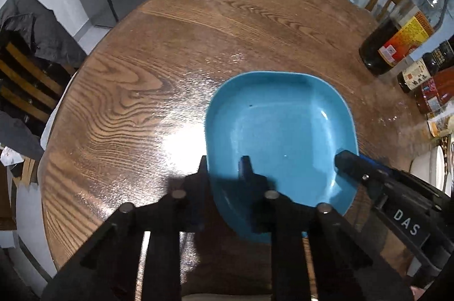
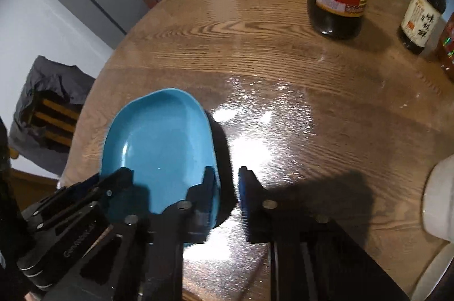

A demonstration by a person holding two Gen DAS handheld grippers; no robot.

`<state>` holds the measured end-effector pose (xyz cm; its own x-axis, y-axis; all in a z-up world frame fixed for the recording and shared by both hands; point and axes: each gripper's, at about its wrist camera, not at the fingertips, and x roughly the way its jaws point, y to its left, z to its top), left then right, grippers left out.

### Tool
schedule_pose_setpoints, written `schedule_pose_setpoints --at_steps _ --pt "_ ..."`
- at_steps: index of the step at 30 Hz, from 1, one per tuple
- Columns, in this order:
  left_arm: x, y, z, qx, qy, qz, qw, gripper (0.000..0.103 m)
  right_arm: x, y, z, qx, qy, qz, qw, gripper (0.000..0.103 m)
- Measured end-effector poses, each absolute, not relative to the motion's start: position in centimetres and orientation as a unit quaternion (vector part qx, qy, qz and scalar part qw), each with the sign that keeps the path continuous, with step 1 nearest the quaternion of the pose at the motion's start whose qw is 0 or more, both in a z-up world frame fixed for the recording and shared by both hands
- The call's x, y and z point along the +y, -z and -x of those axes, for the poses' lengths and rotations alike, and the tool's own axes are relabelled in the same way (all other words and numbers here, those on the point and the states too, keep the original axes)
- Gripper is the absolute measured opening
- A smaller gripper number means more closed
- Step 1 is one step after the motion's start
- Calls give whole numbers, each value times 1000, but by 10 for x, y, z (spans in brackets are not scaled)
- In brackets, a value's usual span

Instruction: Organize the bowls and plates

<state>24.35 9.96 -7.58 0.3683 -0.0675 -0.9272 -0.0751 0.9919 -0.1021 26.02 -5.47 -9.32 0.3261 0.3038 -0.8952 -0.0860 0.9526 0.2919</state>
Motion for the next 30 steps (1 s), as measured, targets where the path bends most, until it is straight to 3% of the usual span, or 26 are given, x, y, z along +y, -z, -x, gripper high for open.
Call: schedule_pose_setpoints --at_steps 2,15,30 --pt "99 75 -244 558 0 58 828 15 -50 94 -259 569 -127 -93 807 5" --pt "95 37 -216 509 1 28 860 14 -52 58 -215 543 -153 -110 818 5" --pt "105 22 -119 494 -27 19 869 15 -35 54 -122 545 -194 -112 808 6"
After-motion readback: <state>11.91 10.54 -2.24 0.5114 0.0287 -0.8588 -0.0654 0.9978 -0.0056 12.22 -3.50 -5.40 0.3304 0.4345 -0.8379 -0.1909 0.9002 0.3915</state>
